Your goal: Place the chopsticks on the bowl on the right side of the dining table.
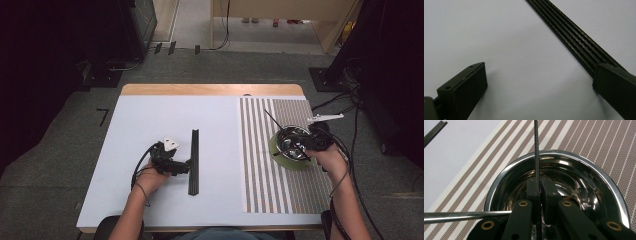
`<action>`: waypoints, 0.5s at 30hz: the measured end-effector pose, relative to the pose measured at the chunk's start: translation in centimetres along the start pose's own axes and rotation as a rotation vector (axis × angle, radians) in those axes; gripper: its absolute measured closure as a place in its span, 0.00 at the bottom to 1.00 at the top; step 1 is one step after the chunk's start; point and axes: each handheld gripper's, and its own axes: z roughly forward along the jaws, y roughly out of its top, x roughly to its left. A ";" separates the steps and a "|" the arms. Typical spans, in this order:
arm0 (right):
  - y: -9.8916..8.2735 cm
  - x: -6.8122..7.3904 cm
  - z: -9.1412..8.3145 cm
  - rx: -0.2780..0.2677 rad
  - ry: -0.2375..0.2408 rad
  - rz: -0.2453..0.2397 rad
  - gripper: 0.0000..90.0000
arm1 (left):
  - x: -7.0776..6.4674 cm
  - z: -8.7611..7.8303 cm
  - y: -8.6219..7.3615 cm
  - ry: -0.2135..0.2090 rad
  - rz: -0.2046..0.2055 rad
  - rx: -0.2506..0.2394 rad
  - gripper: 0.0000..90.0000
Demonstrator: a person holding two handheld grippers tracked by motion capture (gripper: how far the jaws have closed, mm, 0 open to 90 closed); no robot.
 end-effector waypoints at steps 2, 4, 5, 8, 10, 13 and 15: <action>0.0 0.0 0.0 0.000 0.002 -0.001 0.97 | 0.0 0.0 0.0 0.000 0.000 0.000 0.00; -0.2 -0.1 -0.2 0.002 0.008 -0.002 0.97 | 0.0 0.0 0.0 0.000 0.000 0.000 0.00; -0.2 -0.1 -0.2 0.002 0.008 -0.002 0.97 | 0.0 0.0 0.0 0.000 0.000 0.000 0.00; -0.4 -0.1 -0.5 0.010 -0.005 -0.014 0.97 | 0.0 0.0 0.0 0.000 0.000 0.000 0.00; -0.4 -0.1 -0.6 0.013 -0.005 -0.015 0.96 | 0.0 0.0 0.0 0.000 0.000 0.000 0.00; -0.5 -0.1 -0.7 0.019 -0.006 -0.019 0.96 | 0.0 0.0 0.0 0.000 0.000 0.000 0.00; -0.5 0.0 -0.7 0.025 -0.008 -0.022 0.96 | 0.0 0.0 0.0 0.000 0.000 0.000 0.00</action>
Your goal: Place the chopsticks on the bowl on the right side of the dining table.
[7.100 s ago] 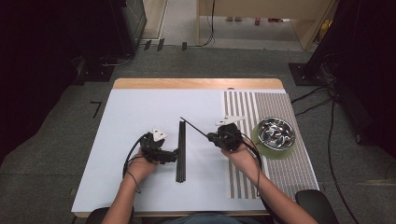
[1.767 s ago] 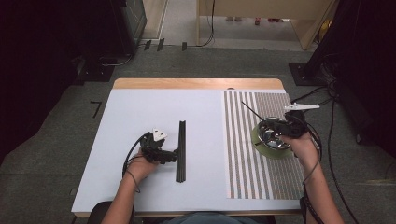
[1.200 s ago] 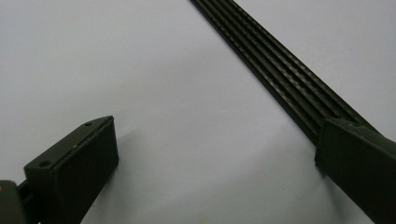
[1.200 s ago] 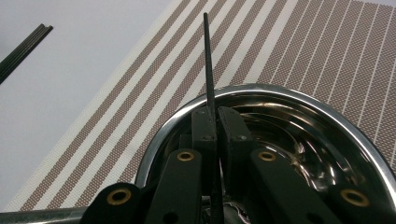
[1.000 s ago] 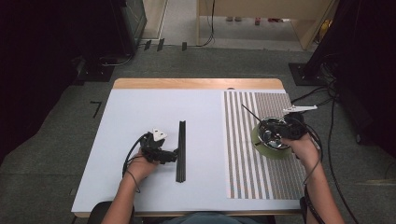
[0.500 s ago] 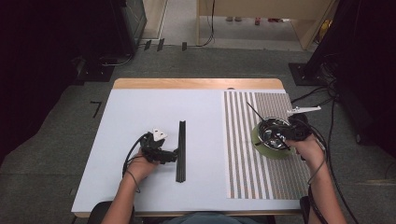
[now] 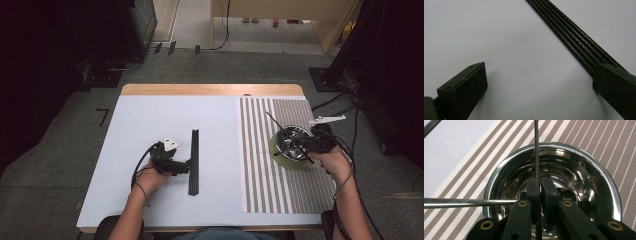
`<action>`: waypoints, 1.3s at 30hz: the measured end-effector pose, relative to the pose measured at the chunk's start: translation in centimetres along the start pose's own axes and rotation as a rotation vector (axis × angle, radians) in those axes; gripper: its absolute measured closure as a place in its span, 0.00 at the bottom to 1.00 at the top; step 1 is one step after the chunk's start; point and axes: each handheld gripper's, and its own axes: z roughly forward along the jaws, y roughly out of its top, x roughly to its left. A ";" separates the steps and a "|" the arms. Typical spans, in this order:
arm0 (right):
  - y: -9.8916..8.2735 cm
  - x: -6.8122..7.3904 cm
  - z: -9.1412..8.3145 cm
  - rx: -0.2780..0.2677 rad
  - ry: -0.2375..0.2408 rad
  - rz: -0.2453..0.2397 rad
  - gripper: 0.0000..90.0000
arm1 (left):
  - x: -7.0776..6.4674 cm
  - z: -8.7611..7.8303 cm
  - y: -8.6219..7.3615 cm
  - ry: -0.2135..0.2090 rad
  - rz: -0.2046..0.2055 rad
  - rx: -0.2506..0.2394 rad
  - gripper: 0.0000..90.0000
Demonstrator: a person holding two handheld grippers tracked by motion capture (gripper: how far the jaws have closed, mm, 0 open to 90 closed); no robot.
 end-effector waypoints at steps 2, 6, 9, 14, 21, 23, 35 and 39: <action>0.0 0.0 -0.1 0.003 -0.005 -0.010 0.96 | 0.0 0.0 0.0 0.000 0.000 0.000 0.00; 0.1 -0.1 -0.2 -0.015 0.006 0.004 0.90 | 0.0 0.0 0.0 0.000 0.000 0.001 0.00; 0.1 -0.1 -0.3 -0.022 0.010 0.006 0.88 | 0.0 0.0 0.0 0.000 0.000 0.001 0.00; 0.2 0.0 -0.3 -0.033 0.014 0.006 0.84 | 0.0 0.0 0.0 0.000 0.000 0.001 0.00; 0.6 0.3 -0.4 -0.058 0.000 -0.004 0.69 | 0.0 0.0 0.0 0.000 0.001 0.001 0.00; 0.7 0.4 -0.3 -0.060 -0.007 -0.009 0.65 | 0.0 0.0 0.0 0.000 0.001 0.002 0.00; 1.1 0.9 0.2 -0.094 -0.052 -0.014 0.44 | 0.0 0.0 0.0 0.000 -0.001 -0.001 0.00; 1.4 1.2 0.4 -0.101 -0.074 -0.015 0.43 | 0.0 0.0 0.0 0.000 0.000 -0.001 0.00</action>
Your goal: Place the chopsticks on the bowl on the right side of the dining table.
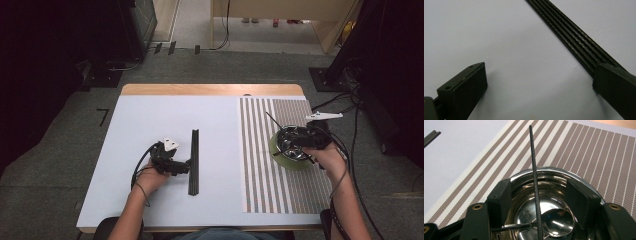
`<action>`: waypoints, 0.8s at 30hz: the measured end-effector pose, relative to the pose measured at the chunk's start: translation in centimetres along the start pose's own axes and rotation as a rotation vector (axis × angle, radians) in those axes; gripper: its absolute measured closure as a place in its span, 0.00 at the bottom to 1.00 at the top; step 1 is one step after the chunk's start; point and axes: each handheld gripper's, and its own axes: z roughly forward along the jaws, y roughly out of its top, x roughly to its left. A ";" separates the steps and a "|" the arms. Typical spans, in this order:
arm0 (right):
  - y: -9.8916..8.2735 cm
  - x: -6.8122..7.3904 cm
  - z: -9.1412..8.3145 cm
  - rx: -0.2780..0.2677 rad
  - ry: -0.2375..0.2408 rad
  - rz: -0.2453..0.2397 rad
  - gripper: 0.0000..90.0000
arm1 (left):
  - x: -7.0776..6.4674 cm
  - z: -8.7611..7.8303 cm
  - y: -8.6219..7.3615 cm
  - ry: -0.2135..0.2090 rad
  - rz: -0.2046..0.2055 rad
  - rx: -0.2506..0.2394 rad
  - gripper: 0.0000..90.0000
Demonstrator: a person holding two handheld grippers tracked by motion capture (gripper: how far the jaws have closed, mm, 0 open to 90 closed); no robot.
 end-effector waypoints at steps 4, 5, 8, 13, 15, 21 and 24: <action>0.3 0.3 0.1 -0.008 0.010 -0.003 0.43 | 0.0 0.0 0.0 0.000 0.000 -0.002 0.00; 0.4 0.4 0.1 -0.007 0.010 -0.003 0.43 | 0.0 0.0 0.0 0.001 0.000 -0.002 0.00; 0.7 0.7 0.3 -0.007 0.018 -0.015 0.42 | 0.0 0.0 0.0 0.000 0.000 -0.002 0.00; 1.1 1.3 0.4 -0.007 0.030 -0.034 0.42 | 0.0 0.0 0.0 0.000 0.000 -0.003 0.00; 1.3 1.5 0.4 -0.011 0.036 -0.036 0.42 | 0.0 0.0 0.0 0.000 0.000 -0.003 0.00; 1.9 2.4 0.4 -0.034 0.064 -0.050 0.43 | 0.0 0.0 0.0 0.000 0.000 -0.003 0.00; 2.2 3.0 0.4 -0.038 0.065 -0.064 0.42 | 0.0 0.0 0.0 0.000 0.000 -0.004 0.00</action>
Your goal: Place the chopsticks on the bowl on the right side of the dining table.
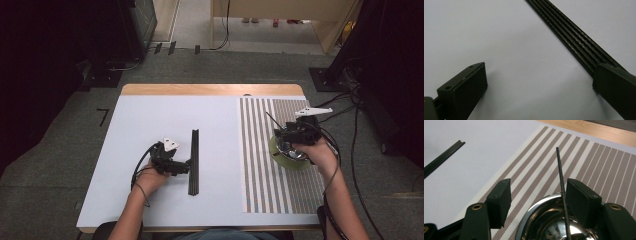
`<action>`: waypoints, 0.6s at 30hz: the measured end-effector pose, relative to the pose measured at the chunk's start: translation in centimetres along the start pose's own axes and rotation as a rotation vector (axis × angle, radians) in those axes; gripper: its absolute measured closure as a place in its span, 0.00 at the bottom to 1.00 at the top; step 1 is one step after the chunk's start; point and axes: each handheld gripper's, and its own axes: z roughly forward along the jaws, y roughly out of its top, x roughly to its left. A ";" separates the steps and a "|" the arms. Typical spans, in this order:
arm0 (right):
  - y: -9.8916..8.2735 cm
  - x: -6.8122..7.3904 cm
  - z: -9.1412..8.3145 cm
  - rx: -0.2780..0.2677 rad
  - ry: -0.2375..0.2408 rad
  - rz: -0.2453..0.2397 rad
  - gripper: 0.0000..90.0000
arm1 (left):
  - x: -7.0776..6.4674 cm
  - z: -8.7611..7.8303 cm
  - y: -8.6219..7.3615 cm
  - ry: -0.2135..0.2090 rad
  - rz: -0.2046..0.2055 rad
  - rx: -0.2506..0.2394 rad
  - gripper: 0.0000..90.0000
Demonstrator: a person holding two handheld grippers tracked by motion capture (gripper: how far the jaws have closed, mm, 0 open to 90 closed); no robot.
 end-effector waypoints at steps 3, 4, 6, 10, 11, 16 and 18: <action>0.3 0.5 0.0 -0.007 0.015 -0.007 0.40 | 0.0 0.0 0.0 0.000 0.000 0.001 0.00; 0.4 0.6 0.1 -0.009 0.019 -0.011 0.40 | 0.0 0.0 0.0 0.000 0.000 0.002 0.00; 0.6 0.9 0.1 -0.014 0.026 -0.015 0.39 | 0.0 0.0 0.0 0.000 0.000 0.001 0.00; 1.0 1.6 0.1 -0.024 0.032 -0.033 0.37 | 0.0 0.0 0.0 0.001 0.001 0.000 0.00; 1.1 1.8 0.1 -0.021 0.033 -0.032 0.36 | 0.0 0.0 0.0 0.001 0.002 0.000 0.00; 1.3 2.4 0.3 -0.022 0.043 -0.049 0.34 | 0.0 0.0 0.0 0.001 0.001 -0.001 0.00; 1.5 2.7 0.3 -0.028 0.051 -0.045 0.32 | 0.0 0.0 0.0 0.001 0.001 -0.001 0.00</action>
